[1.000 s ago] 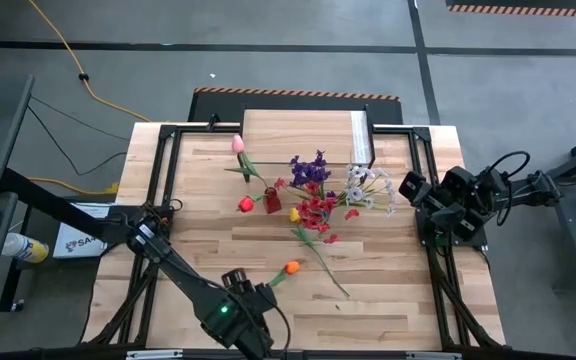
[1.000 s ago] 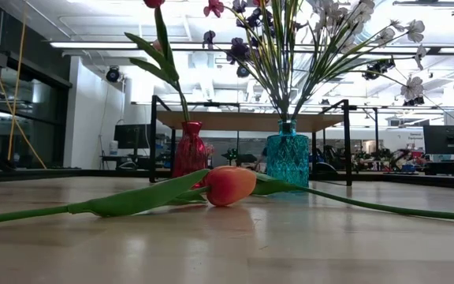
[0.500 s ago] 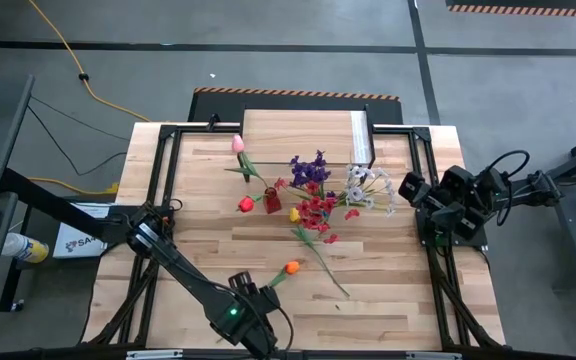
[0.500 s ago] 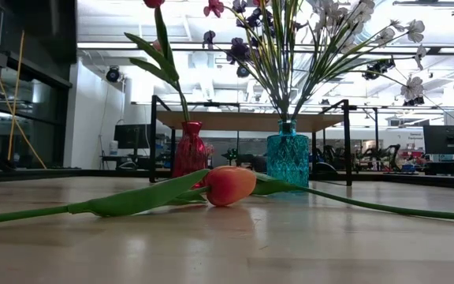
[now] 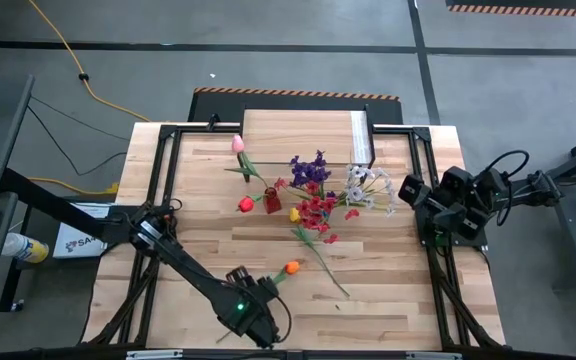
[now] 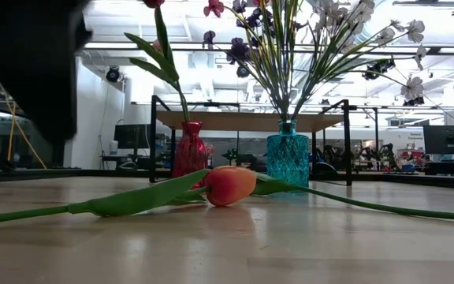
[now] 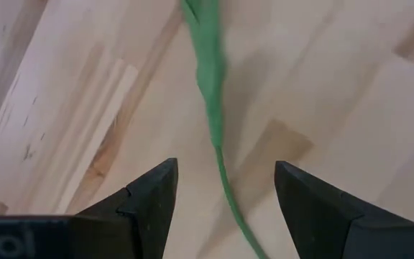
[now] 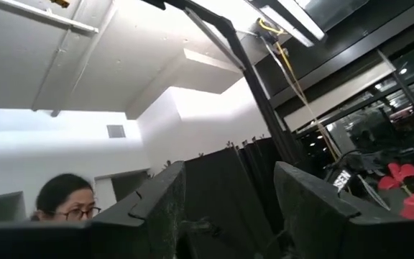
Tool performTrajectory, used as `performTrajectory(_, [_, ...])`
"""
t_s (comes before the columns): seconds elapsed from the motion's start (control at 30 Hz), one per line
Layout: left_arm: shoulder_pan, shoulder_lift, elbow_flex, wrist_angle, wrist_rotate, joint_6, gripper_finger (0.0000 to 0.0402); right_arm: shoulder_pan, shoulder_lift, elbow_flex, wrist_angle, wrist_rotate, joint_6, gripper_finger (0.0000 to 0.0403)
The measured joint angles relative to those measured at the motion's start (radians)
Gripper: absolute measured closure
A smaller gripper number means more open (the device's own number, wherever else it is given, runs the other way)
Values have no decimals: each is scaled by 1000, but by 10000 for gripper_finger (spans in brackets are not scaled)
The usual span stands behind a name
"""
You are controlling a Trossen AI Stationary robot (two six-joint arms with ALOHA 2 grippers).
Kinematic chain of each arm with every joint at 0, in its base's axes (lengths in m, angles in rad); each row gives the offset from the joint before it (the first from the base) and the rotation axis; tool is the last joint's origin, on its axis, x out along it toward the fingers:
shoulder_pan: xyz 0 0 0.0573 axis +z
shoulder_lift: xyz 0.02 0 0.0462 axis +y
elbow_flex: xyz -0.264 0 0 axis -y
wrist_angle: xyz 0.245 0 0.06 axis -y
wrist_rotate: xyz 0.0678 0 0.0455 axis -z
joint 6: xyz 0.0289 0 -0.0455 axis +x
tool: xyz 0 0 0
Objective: Pick and place flowers into a vace then onto a shelf
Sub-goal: Put the orange flower into the red vase
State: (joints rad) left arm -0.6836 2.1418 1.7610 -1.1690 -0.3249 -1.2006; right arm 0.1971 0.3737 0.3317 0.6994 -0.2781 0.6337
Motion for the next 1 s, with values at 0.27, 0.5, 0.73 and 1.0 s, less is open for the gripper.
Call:
performTrajectory(0.27, [47,0,-39,93,-4,-26,135,0,0,0,-3,-25,24,198])
performTrajectory(0.5, [93,0,-80,128,-3,-15,135,0,0,0,-6,-35,25,197])
performTrajectory(0.73, [123,0,-140,148,53,-21,135,0,0,0,-13,-40,25,197])
performTrajectory(1.0, [121,0,-154,158,73,-60,135,0,0,0,-31,-38,22,197])
